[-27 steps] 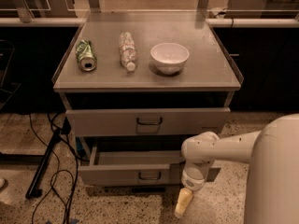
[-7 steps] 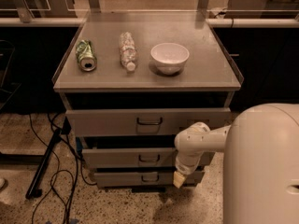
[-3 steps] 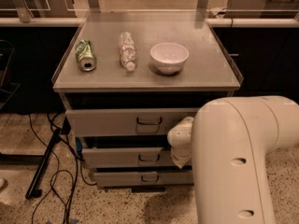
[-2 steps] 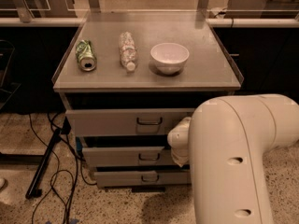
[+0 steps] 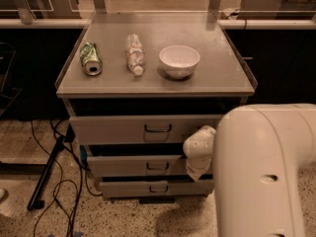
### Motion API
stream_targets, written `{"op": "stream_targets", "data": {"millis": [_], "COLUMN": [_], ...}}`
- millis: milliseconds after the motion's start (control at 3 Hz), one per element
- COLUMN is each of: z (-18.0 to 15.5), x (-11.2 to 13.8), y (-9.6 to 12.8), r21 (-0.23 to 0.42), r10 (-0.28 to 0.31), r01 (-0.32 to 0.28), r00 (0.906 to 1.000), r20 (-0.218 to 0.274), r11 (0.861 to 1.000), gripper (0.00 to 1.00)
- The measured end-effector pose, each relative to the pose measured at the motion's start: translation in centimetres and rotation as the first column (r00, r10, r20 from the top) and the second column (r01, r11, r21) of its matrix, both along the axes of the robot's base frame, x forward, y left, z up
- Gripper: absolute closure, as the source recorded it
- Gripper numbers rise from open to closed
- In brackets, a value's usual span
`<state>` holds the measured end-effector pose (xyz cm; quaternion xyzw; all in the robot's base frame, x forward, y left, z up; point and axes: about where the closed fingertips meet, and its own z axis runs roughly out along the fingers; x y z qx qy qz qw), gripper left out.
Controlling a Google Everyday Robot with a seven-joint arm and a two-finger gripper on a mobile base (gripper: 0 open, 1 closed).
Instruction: Close middle drawer
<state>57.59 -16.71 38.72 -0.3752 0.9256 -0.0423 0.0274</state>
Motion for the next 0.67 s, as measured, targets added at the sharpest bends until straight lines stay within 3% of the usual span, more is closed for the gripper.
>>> {"op": "stream_targets", "data": {"millis": [333,667], "z": [1.41,1.38], "x": [-5.4,-5.43], "y": [-3.73,-3.8], "r21": [0.032,0.032], "r10": [-0.025,-0.024], "r01": [0.027,0.027], "r00": [0.9969,0.9969], "r20": [-0.075,-0.075], "r11": [0.999,0.999], "gripper": [0.98,0.76]}}
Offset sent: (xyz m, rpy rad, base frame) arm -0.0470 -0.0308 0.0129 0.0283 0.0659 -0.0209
